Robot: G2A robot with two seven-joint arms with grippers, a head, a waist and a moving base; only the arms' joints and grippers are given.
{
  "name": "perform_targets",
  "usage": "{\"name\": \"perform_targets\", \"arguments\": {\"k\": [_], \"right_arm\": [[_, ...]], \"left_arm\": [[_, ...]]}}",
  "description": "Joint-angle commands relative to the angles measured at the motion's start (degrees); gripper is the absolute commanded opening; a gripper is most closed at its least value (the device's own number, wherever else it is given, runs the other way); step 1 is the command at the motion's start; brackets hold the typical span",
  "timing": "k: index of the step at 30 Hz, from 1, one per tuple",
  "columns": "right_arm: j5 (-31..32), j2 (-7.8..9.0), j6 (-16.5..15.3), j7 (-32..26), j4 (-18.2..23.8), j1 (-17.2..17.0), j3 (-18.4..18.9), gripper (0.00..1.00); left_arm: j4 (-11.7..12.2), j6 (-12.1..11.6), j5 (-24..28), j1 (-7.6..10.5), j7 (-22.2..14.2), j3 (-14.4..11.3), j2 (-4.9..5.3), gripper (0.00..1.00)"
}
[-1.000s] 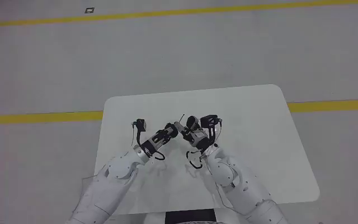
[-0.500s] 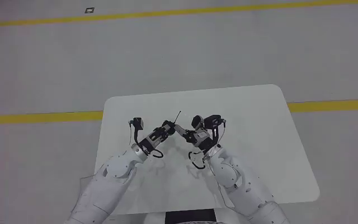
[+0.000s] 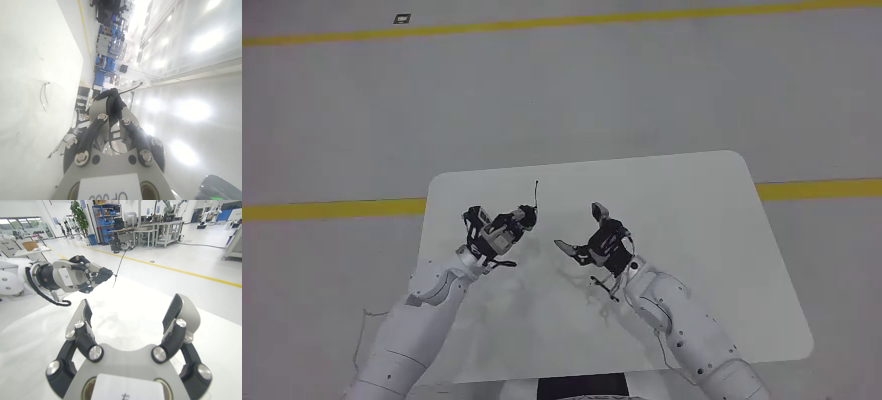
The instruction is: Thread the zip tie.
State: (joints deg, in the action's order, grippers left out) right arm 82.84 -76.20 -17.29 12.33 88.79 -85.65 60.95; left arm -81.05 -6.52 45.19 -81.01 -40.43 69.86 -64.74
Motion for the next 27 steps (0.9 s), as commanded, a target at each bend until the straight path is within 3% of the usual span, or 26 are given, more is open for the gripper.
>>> {"name": "perform_targets", "arguments": {"k": [1, 8, 9, 13, 16, 23, 27], "right_arm": [[1.3, -0.05, 0.9, 0.2, -0.1, 0.2, -0.6, 1.0], [1.3, -0.05, 0.9, 0.2, -0.1, 0.2, -0.6, 1.0], [1.3, -0.04, 0.9, 0.1, -0.1, 0.2, -0.6, 1.0], [3.5, 0.03, 1.7, 1.7, -0.8, 0.6, -1.0, 1.0], [6.4, 0.09, 2.6, 3.6, -2.0, 1.5, -1.5, 1.0], [7.1, 0.77, 5.8, 5.2, -5.9, 4.8, -5.7, 1.0], [7.1, 0.81, 6.2, 5.4, -6.5, 5.3, -6.4, 1.0]], "left_arm": [[0.0, 1.6, 0.8, 0.37, -1.2, 0.0, 0.05, 0.0], [-0.3, 1.0, -0.4, 0.53, -1.3, 0.1, 0.13, 0.0], [-0.3, 2.0, 1.3, 0.29, -1.4, -0.2, 0.01, 0.0], [1.8, 10.2, 14.5, 0.88, -3.5, -0.2, -0.54, 0.0], [4.0, 14.6, 19.8, 1.83, -4.7, 0.2, -0.7, 0.0], [8.4, 21.4, 26.1, 3.35, -8.3, -0.5, -1.0, 0.0], [8.5, 20.1, 23.5, 4.07, -7.5, -0.7, -0.92, 0.0]]}}
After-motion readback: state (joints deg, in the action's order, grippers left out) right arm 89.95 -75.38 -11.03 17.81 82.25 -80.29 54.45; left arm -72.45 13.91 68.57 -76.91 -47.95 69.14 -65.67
